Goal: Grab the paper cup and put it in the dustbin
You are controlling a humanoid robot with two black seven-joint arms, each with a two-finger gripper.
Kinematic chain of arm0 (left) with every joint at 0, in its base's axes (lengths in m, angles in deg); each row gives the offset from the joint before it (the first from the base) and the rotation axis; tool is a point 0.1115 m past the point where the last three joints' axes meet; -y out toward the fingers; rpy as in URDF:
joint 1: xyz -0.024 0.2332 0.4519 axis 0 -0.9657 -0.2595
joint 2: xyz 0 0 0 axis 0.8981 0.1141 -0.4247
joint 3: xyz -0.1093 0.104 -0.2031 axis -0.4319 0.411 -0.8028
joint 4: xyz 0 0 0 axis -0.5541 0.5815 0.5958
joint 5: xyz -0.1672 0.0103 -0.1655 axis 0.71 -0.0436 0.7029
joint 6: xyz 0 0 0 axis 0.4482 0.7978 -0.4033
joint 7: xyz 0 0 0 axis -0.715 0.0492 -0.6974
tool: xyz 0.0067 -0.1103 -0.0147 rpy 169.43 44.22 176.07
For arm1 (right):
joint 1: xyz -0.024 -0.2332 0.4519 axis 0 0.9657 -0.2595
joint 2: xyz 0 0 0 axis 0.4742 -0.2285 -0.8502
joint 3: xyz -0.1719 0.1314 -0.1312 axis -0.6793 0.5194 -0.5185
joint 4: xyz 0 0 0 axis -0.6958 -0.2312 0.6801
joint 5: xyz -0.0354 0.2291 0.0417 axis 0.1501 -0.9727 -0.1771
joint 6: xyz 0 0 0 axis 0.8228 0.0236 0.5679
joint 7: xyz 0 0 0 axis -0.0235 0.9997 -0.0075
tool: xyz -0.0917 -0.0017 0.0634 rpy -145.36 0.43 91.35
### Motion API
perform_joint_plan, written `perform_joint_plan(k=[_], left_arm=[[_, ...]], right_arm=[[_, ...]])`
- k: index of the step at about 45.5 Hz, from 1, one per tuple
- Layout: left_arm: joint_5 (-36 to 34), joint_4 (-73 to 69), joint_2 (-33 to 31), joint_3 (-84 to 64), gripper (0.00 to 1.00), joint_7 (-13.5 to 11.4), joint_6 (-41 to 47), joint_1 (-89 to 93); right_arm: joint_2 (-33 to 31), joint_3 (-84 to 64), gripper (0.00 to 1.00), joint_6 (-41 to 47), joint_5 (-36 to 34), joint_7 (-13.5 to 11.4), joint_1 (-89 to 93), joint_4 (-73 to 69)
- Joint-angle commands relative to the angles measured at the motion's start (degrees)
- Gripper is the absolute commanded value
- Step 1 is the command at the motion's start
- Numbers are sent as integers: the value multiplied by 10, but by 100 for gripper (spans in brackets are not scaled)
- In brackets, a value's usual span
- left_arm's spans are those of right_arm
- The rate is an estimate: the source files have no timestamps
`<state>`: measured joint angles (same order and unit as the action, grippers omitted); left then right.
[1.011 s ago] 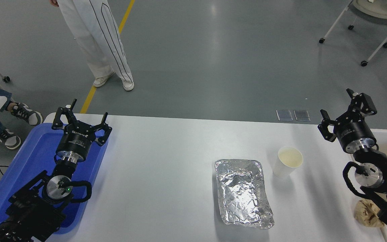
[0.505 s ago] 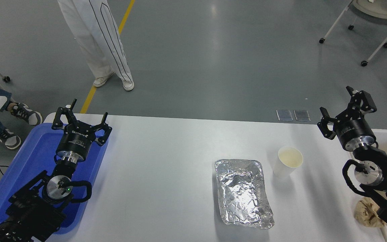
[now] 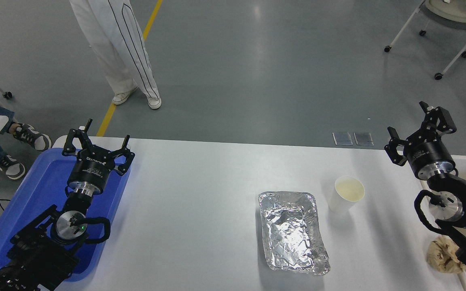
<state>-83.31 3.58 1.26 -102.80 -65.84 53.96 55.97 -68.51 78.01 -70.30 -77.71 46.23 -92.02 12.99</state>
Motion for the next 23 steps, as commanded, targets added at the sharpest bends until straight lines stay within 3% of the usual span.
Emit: perform_joint_plan(k=[1,16,23], left_arm=[[0,0,0,0,100,0,0,0],[0,0,0,0,100,0,-1,0],[0,0,0,0,100,0,-1,0]], right_arm=[[-2,-7,100,-3,0,-1,-9,0],[-6,-22,100,-7,-4,-6,-18,-6],[-42,-76,100,-7,-11,-7,-24,-10]])
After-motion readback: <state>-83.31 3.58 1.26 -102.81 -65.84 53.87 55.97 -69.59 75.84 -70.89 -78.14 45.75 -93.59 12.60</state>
